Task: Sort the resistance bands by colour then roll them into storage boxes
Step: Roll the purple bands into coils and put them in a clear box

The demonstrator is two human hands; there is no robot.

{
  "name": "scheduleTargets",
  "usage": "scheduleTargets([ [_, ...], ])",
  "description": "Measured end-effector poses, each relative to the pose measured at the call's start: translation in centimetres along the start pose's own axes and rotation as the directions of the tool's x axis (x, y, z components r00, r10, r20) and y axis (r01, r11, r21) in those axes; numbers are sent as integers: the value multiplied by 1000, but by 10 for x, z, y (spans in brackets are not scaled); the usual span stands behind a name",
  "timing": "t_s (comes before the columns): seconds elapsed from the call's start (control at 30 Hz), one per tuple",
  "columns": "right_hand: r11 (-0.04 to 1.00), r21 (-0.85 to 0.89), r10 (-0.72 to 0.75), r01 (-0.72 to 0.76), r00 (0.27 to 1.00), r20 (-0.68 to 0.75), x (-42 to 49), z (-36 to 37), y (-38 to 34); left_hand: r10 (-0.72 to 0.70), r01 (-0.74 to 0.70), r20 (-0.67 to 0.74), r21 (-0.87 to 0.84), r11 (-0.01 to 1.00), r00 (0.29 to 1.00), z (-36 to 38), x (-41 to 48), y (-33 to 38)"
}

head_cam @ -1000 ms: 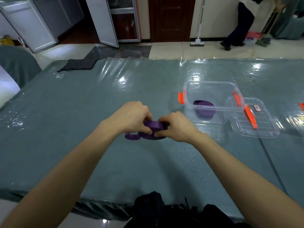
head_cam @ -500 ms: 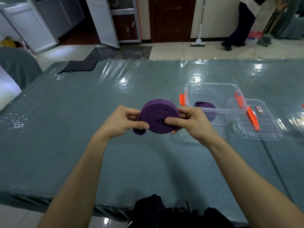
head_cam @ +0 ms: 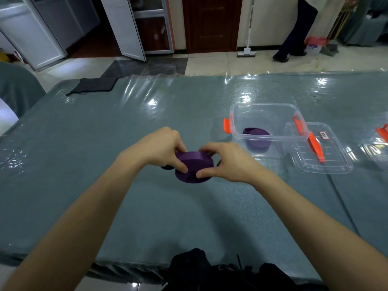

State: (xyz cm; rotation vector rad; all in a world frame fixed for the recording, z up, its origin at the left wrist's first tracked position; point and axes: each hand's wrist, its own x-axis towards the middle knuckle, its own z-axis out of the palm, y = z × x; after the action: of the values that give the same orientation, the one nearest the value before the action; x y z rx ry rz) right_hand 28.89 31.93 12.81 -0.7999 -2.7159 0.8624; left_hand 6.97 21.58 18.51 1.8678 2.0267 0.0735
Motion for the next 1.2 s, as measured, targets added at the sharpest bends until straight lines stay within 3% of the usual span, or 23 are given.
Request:
scheduleTargets([
  [0.07, 968, -246, -40, 51, 998, 49, 5, -3, -8, 48, -55, 45, 179, 982, 998, -4, 9, 10],
  [0.1, 960, -275, -32, 52, 997, 76, 6, -4, -9, 65, -78, 66, 219, 973, 996, -5, 13, 14],
  [0.2, 998, -42, 57, -51, 983, 174, -5, -3, 0, 93, -118, 121, 216, 969, 988, -6, 21, 16],
  [0.3, 909, 361, 139, -208, 968, 208, -26, -3, 13, 130, -143, 183, 60, 988, 974, -6, 31, 18],
  [0.4, 794, 553, 180, -251, 967, 180, -42, -11, 29, 174, -146, 206, -142, 979, 963, -6, 48, 30],
  [0.6, 646, 702, 250, -301, 952, 179, -58, -44, 75, 216, -142, 98, -491, 860, 971, 5, 95, 59],
  [0.8, 493, 813, 327, -309, 932, 156, -53, -84, 131, 163, -225, -164, -835, 502, 973, 34, 140, 90],
  [1.0, 375, 869, 382, -324, 908, 174, -18, -116, 189, 152, -152, -91, -876, 457, 984, 48, 194, 99],
  [1.1, 415, 840, 373, -349, 908, 193, 3, -127, 212, 52, -120, -108, -868, 481, 993, 45, 227, 106],
  [1.13, 469, 809, 385, -354, 906, 173, 10, -130, 220, 18, -106, -110, -871, 480, 994, 44, 237, 107],
  [1.2, 683, 641, 404, -351, 912, 69, 23, -136, 232, -43, -61, -93, -879, 472, 995, 42, 255, 109],
])
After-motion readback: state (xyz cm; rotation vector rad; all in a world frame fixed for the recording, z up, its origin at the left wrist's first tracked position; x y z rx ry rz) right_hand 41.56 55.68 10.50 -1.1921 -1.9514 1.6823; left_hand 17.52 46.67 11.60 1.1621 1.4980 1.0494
